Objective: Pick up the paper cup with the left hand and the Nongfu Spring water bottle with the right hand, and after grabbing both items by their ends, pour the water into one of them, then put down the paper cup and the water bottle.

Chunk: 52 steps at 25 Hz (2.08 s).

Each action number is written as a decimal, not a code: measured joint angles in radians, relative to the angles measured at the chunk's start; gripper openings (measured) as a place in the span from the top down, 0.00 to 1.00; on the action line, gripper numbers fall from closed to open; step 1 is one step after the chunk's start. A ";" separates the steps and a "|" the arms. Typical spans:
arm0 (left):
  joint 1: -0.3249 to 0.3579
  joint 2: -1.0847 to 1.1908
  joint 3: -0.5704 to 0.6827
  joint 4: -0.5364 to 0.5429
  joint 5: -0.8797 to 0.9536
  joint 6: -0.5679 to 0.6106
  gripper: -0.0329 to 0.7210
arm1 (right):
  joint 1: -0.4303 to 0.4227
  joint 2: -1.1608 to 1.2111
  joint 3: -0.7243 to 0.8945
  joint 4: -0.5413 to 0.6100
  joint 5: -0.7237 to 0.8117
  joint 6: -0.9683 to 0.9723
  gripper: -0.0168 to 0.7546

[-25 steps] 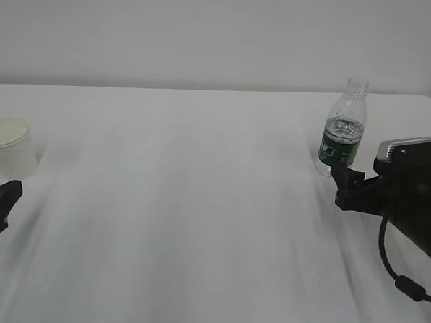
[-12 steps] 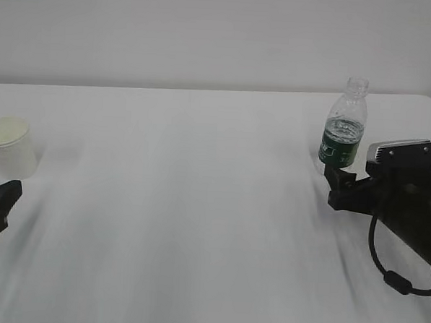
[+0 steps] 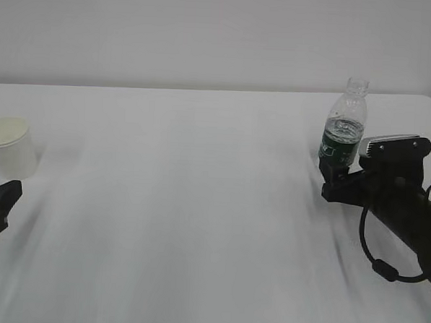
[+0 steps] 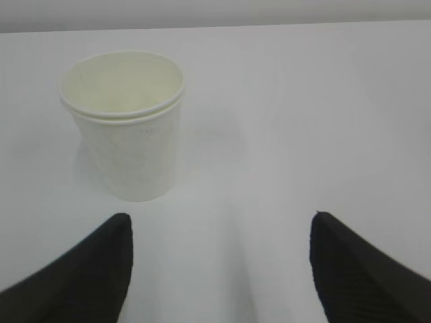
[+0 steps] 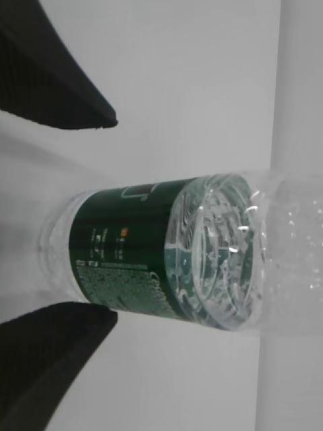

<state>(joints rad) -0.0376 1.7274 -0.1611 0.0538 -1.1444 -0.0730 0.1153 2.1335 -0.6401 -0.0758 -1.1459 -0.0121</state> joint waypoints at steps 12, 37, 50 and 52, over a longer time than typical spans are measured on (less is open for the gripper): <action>0.000 0.051 -0.044 -0.043 0.000 0.000 0.18 | 0.000 0.044 -0.037 0.000 0.000 0.000 0.19; 0.000 0.084 -0.070 -0.042 0.000 0.000 0.18 | 0.000 0.044 -0.098 0.028 0.000 0.000 0.19; 0.000 0.084 -0.070 -0.038 0.000 0.000 0.18 | 0.000 0.079 -0.152 0.034 0.002 0.000 0.20; 0.000 0.084 -0.070 -0.038 0.000 0.000 0.18 | 0.000 0.087 -0.163 0.034 0.000 0.000 0.20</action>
<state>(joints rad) -0.0376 1.8115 -0.2312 0.0158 -1.1444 -0.0730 0.1153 2.2204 -0.8030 -0.0421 -1.1459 -0.0121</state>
